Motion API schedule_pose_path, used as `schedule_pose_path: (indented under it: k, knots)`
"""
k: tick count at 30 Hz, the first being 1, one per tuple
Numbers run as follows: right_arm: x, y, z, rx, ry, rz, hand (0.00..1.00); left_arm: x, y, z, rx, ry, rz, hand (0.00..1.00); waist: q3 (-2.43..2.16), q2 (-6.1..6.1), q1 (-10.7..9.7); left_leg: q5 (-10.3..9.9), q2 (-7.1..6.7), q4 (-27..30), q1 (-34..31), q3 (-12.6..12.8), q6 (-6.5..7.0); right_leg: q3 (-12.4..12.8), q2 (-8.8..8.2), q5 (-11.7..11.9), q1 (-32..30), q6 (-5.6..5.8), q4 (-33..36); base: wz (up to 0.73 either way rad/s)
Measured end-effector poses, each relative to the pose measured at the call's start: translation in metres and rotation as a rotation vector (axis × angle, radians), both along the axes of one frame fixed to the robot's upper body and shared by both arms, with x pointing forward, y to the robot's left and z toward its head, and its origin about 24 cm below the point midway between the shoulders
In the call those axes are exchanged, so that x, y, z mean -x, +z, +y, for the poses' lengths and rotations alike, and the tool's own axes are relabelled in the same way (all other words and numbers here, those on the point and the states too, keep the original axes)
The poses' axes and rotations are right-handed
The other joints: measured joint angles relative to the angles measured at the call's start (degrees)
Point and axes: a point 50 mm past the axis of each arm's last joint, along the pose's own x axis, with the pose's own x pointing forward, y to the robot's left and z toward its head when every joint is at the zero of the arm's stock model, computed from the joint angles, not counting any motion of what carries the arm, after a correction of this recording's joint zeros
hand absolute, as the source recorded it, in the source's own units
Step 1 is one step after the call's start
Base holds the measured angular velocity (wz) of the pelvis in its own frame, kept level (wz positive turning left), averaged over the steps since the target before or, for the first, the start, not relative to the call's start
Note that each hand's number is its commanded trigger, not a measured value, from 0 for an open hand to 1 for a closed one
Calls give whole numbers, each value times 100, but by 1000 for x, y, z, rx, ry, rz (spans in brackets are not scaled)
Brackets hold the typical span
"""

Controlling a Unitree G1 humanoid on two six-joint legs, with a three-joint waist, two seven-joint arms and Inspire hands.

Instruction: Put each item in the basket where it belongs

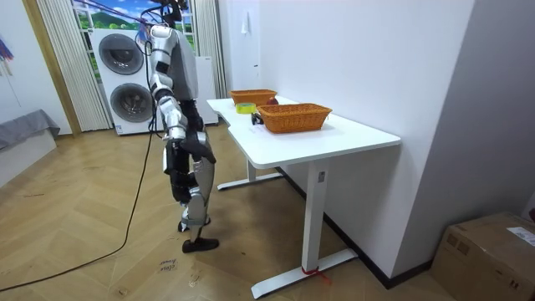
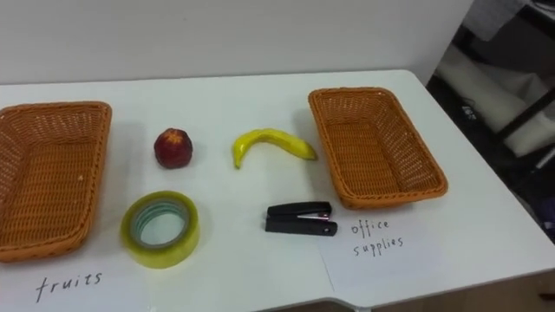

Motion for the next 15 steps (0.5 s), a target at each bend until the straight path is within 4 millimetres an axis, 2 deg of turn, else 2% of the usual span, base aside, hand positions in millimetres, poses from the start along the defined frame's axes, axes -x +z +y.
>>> schedule_pose_path:
  k: [4,7,12,15]
  knots:
    - [-24,34,-10,194,70,81,0,-5,0,-1,1,-35,-12,0,2,17,16,3,-5,3,-48,6,0,4,0,0,-66,0,72,0]
    - [-40,62,-13,321,82,65,0,-4,0,-2,0,-39,-11,0,-3,30,15,5,-5,9,-145,19,0,13,-2,0,-171,1,86,-2]
    - [-63,98,-5,533,157,71,0,-6,-1,-7,-2,-97,3,0,-2,35,48,7,5,8,-186,62,-3,95,22,0,-221,0,105,-3]
    - [-69,116,-2,635,176,66,0,-6,-2,-8,-3,-96,2,0,-1,29,117,6,8,8,-159,80,-3,98,21,1,-203,-2,73,-3]
